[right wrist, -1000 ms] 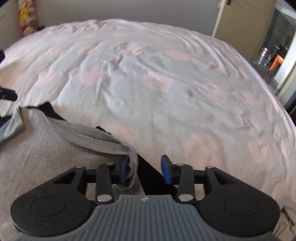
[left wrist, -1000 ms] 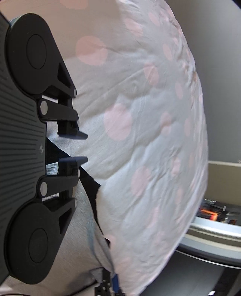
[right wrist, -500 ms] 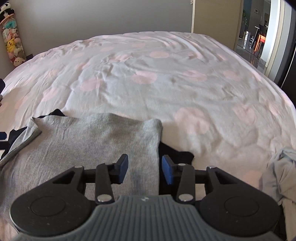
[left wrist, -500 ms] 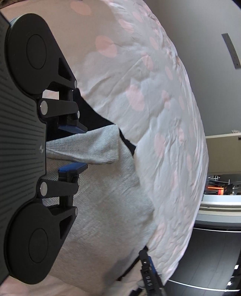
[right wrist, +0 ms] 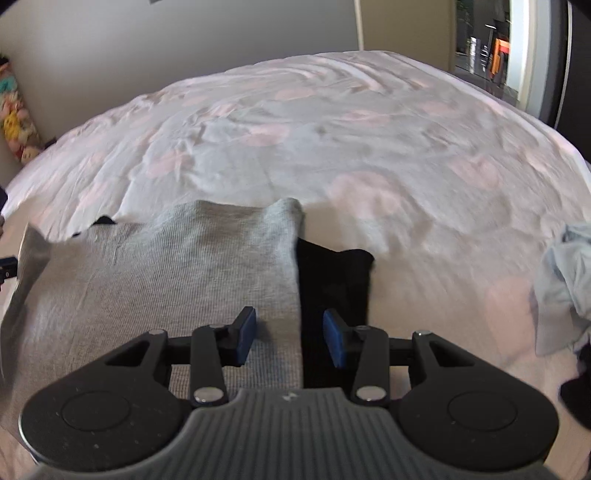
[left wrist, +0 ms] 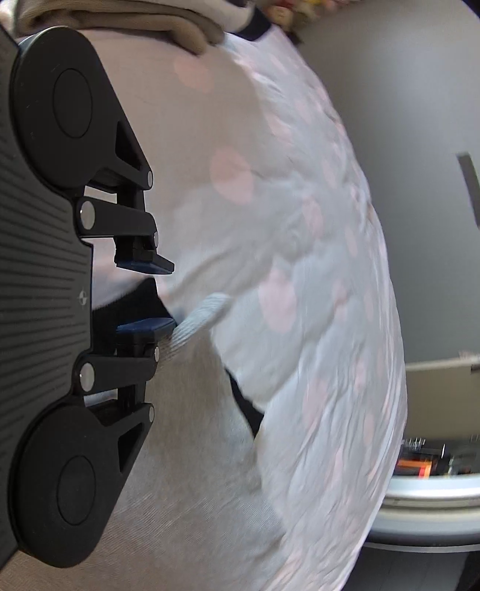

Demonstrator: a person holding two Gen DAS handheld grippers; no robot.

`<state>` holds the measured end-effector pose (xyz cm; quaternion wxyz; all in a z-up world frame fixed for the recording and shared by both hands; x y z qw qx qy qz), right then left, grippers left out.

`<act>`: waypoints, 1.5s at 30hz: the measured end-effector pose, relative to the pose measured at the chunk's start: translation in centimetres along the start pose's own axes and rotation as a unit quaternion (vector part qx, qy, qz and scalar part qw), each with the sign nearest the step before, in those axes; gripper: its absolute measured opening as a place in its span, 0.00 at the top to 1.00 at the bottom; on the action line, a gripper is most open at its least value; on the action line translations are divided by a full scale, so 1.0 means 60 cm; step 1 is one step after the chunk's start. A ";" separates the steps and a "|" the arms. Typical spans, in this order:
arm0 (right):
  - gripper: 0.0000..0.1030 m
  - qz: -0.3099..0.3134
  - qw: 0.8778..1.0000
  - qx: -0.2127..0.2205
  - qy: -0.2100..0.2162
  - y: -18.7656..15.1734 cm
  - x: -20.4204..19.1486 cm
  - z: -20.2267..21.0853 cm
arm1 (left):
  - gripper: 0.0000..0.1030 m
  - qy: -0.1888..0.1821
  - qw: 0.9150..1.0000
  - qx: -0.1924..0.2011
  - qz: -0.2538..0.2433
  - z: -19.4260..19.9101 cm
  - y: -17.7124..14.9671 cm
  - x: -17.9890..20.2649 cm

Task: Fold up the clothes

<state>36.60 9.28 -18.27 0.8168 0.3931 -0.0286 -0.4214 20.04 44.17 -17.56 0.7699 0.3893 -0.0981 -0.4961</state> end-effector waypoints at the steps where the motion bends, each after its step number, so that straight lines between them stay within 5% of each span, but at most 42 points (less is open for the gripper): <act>1: 0.57 -0.004 1.000 0.006 0.002 0.000 0.003 0.007 | 0.76 -0.002 1.000 -0.007 0.019 -0.002 -0.001 -0.014; 13: 0.57 -0.039 0.999 0.030 0.011 0.053 0.014 -0.005 | 0.72 -0.085 0.988 -0.031 0.123 -0.015 0.003 -0.037; 24: 0.58 -0.100 0.995 0.019 0.015 0.100 0.033 -0.113 | 0.72 -0.096 0.984 -0.050 0.143 -0.089 0.008 -0.032; 26: 0.66 -0.114 0.993 0.018 0.022 0.100 0.033 -0.128 | 0.74 -0.099 0.986 -0.042 0.129 -0.088 0.014 -0.022; 28: 0.91 -0.109 0.993 0.024 0.026 0.102 0.026 -0.132 | 0.88 -0.096 0.989 -0.027 0.113 -0.083 0.022 -0.013; 29: 0.92 -0.101 0.994 0.027 0.025 0.103 0.022 -0.131 | 0.90 -0.091 0.989 -0.021 0.112 -0.079 0.026 -0.013; 31: 0.95 -0.084 0.995 0.041 0.020 0.109 0.014 -0.119 | 0.97 -0.087 0.989 -0.012 0.117 -0.071 0.035 -0.016; 45: 0.95 -0.030 0.991 0.131 0.023 0.149 -0.039 0.079 | 0.97 -0.095 0.984 0.043 0.145 0.057 0.095 -0.055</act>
Point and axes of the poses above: each gripper's, at about its wrist camera, not at the fingertips, and z roughly against the way its jaws point, x to its right, y to its top, the point moved 9 cm from there along -z, roughly the way its jaws point, and after that the axes turned 9 degrees about y, right-handed, at the moved point
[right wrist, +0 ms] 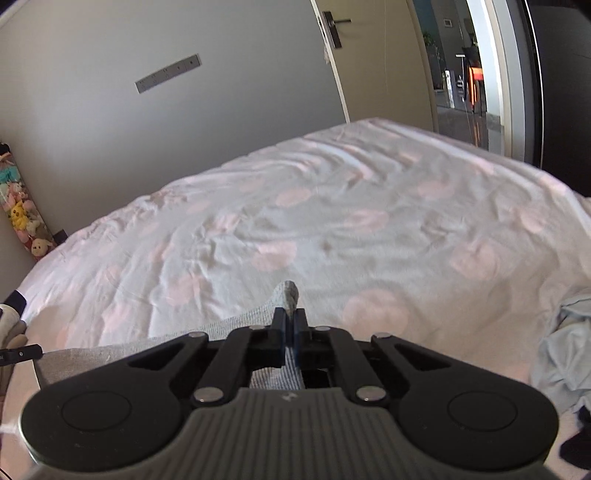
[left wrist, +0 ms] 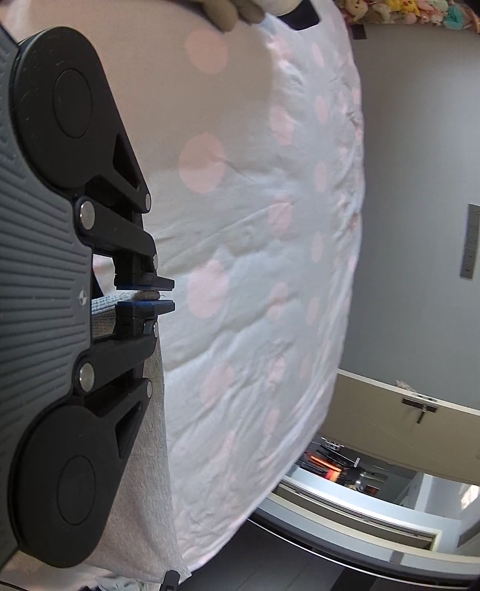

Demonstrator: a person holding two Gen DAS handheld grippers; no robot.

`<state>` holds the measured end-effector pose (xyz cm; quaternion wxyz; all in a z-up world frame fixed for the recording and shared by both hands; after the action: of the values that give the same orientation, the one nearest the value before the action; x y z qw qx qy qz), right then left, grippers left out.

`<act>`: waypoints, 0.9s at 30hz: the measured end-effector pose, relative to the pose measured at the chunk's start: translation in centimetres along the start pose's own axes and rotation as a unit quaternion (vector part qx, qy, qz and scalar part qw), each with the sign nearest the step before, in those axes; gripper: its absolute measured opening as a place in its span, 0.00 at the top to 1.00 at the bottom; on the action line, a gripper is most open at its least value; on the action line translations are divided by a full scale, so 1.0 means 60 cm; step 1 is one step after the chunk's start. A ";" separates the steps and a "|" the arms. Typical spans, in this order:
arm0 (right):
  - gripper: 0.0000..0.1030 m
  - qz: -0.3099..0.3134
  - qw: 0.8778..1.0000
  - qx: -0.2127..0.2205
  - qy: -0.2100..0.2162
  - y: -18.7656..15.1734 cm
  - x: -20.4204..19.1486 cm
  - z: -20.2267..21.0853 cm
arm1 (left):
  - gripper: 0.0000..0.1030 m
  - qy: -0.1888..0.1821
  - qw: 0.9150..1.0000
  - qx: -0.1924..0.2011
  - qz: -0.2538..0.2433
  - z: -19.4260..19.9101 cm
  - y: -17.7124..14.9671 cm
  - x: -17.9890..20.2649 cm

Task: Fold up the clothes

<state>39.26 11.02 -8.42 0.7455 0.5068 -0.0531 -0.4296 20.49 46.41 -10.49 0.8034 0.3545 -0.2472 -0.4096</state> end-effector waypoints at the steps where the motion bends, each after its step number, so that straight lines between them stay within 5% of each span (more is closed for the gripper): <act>1: 0.95 0.008 1.000 0.005 0.003 0.006 -0.008 0.016 | 0.97 -0.004 1.000 0.008 -0.001 0.016 0.010 0.003; 7: 0.95 0.080 0.997 0.017 0.005 0.042 -0.068 0.124 | 0.97 -0.035 0.998 0.059 -0.008 0.131 0.064 0.028; 15: 0.95 0.099 0.994 0.046 -0.002 0.063 -0.098 0.246 | 0.98 -0.053 0.994 0.098 -0.020 0.235 0.073 0.044; 20: 0.95 0.084 0.996 0.038 -0.016 0.044 -0.074 0.229 | 0.98 -0.039 0.995 0.089 -0.035 0.217 0.064 0.046; 27: 0.95 0.081 0.996 0.009 -0.028 0.004 -0.033 0.139 | 0.98 -0.012 0.996 0.061 -0.058 0.107 0.041 0.047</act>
<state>33.89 6.49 -3.50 0.7713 0.4952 -0.1188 -0.3817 18.79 42.71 -4.26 0.7519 0.4117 -0.2604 -0.4443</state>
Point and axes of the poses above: each gripper's, at about its wrist camera, not at the fingertips, and z roughly against the way its jaws point, x to its right, y to its top, the point moved 9 cm from there along -z, roughly the way its jaws point, and after that the axes turned 9 degrees about y, right-handed, at the moved point
